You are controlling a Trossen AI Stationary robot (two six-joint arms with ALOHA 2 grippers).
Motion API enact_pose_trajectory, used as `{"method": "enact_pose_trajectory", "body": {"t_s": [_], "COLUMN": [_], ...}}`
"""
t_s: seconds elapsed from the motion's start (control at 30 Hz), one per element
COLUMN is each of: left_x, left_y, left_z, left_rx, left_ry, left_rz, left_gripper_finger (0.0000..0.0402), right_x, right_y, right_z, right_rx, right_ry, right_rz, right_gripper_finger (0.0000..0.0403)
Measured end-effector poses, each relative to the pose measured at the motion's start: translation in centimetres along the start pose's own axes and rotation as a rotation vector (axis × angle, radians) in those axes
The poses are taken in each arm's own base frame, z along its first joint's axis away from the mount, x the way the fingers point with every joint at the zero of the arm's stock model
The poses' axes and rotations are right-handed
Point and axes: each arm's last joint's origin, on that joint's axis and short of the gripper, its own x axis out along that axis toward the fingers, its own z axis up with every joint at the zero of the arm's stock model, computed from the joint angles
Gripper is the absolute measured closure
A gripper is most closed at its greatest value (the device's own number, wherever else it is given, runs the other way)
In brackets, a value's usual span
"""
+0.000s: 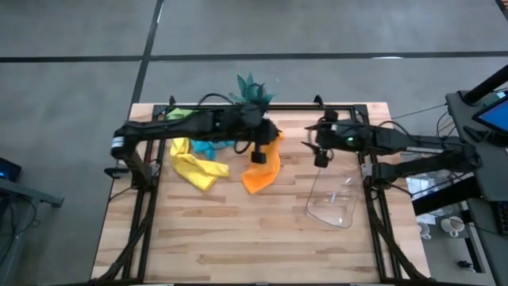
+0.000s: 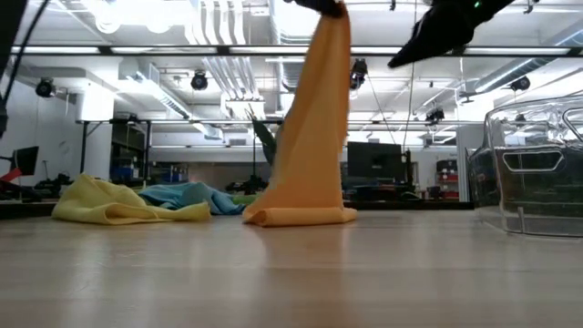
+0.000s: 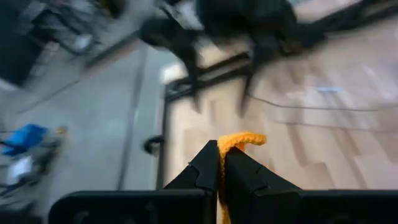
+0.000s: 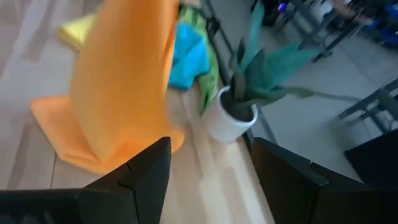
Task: Roll microfiber towels into tight, uniform cylinder then place into a basket
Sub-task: Fold the orange microfiber cloth
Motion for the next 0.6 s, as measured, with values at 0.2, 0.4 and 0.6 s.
{"method": "enact_pose_trajectory", "body": {"t_s": [0.2, 0.4, 0.6], "left_x": [0.6, -2.8, -8.6], "left_y": [-3.2, -4.8, -5.5], "left_z": [-1.7, -1.4, 1.1], "left_rx": [0.120, 0.174, 0.362], "left_ry": [0.354, 0.538, 0.489], "left_rz": [-0.290, -0.061, 0.278], "left_gripper_finger": [0.0401, 0.0401, 0.0401], "right_x": [-2.7, -2.8, -0.9], "right_y": [-0.6, -0.4, 0.4], "right_z": [-0.5, -1.2, -1.5], "right_rx": [0.032, 0.056, 0.028], "right_ry": [-0.029, -0.022, 0.048], "right_rz": [-0.009, 0.017, 0.054], "right_gripper_finger": [0.0181, 0.0181, 0.0181]}}
